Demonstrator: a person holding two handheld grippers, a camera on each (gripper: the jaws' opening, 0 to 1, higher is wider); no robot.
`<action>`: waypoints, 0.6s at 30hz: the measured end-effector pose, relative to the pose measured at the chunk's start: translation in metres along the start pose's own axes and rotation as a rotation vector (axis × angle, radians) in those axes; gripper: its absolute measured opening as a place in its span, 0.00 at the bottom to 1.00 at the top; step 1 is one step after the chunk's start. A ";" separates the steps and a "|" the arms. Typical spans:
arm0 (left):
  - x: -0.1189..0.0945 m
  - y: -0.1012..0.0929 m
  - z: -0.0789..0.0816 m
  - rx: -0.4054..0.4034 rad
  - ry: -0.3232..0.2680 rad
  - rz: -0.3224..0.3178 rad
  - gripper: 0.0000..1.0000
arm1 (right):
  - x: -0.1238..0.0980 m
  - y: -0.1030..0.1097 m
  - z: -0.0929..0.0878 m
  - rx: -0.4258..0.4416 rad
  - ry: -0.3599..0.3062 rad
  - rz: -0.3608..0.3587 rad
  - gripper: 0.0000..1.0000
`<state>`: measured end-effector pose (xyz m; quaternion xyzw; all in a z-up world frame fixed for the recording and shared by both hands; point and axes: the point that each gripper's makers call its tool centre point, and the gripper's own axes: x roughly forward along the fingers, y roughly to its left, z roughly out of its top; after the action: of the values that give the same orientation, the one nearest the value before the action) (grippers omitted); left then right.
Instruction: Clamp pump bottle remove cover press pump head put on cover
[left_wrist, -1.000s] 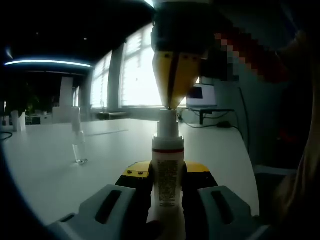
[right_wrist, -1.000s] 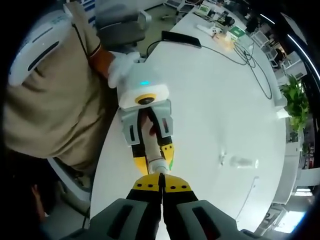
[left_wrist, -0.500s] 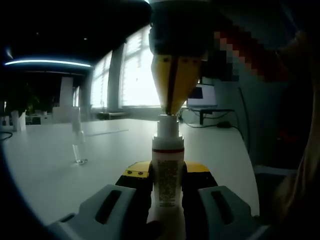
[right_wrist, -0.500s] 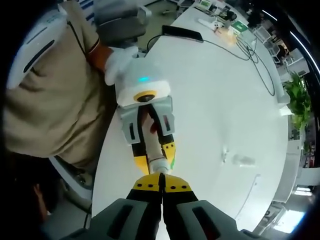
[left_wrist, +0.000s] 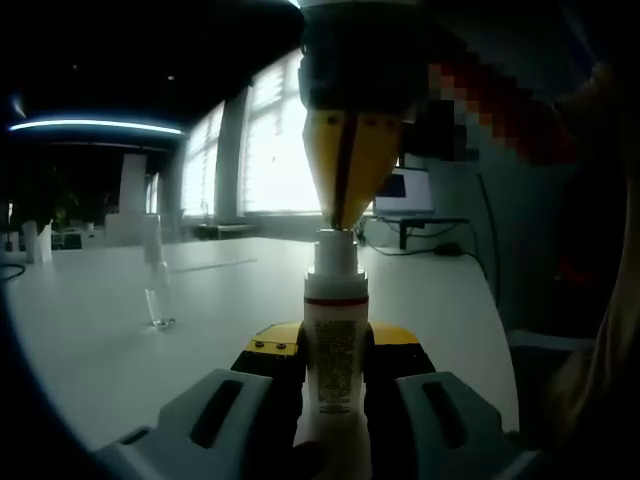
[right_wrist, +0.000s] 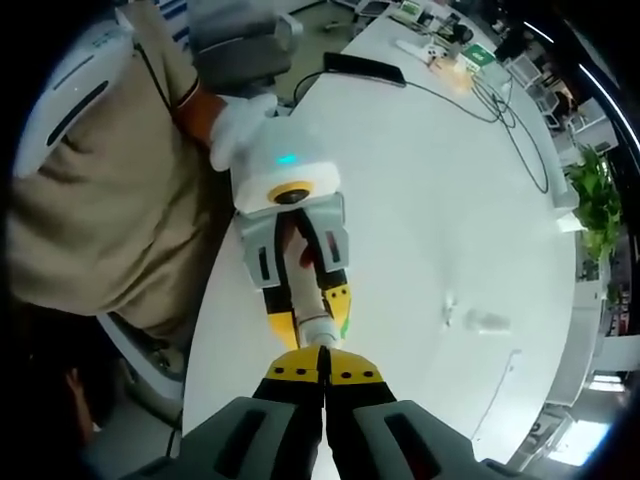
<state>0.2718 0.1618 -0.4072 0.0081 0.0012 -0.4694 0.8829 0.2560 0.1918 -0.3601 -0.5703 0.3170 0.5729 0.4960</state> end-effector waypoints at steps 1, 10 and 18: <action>0.000 0.000 0.000 0.000 0.000 0.000 0.13 | 0.000 0.000 0.000 0.001 -0.002 -0.001 0.00; 0.000 0.000 0.000 0.001 0.000 0.000 0.13 | -0.002 0.000 0.000 -0.006 0.000 -0.011 0.00; 0.000 0.000 0.000 -0.002 0.001 0.000 0.13 | -0.007 -0.001 0.000 -0.019 -0.012 -0.039 0.00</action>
<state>0.2720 0.1614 -0.4072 0.0073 0.0019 -0.4695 0.8829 0.2557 0.1910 -0.3527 -0.5775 0.2975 0.5695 0.5037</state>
